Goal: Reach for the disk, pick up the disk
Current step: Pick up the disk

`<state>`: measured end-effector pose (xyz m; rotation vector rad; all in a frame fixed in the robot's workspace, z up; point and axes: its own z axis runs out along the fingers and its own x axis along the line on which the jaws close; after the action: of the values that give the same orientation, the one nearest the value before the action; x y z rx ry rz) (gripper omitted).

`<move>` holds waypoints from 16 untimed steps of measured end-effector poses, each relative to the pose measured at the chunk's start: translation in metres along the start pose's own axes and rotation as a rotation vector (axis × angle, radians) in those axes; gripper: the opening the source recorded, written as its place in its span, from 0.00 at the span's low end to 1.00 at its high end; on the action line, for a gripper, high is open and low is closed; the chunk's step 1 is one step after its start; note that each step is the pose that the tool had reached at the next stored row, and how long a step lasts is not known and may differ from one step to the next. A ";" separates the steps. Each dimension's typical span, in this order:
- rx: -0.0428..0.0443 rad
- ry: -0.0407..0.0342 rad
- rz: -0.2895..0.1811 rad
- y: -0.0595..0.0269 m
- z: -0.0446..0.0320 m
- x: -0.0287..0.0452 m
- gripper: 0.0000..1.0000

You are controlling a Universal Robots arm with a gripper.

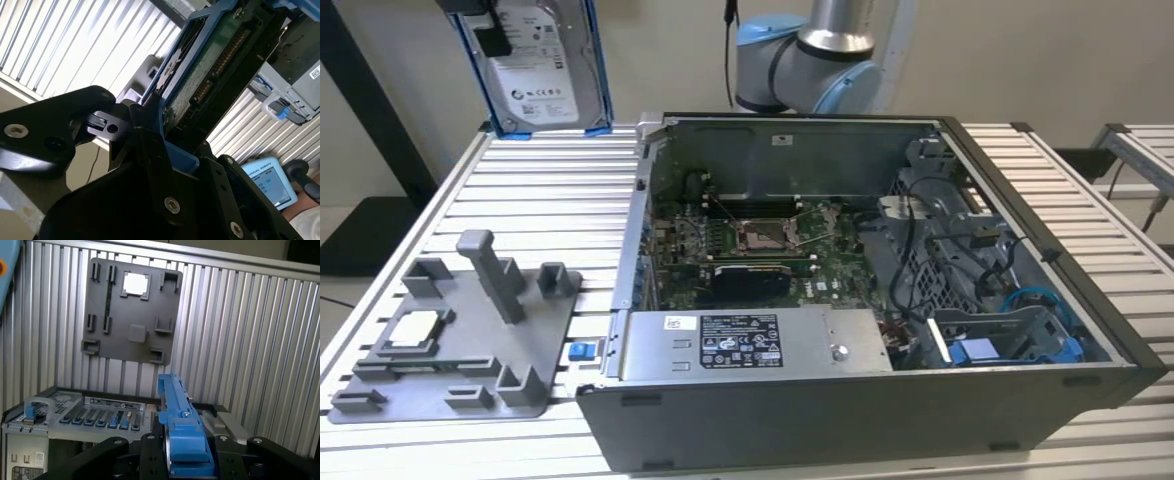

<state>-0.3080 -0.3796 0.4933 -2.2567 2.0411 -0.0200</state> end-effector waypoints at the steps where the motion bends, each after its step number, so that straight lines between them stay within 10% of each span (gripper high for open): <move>1: 0.0000 0.0000 0.000 -0.0031 0.0002 0.0003 0.00; 16: 0.0001 0.0000 0.000 -0.0520 0.0040 0.0053 0.00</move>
<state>-0.2556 -0.3796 0.4933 -2.2565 2.0411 -0.0200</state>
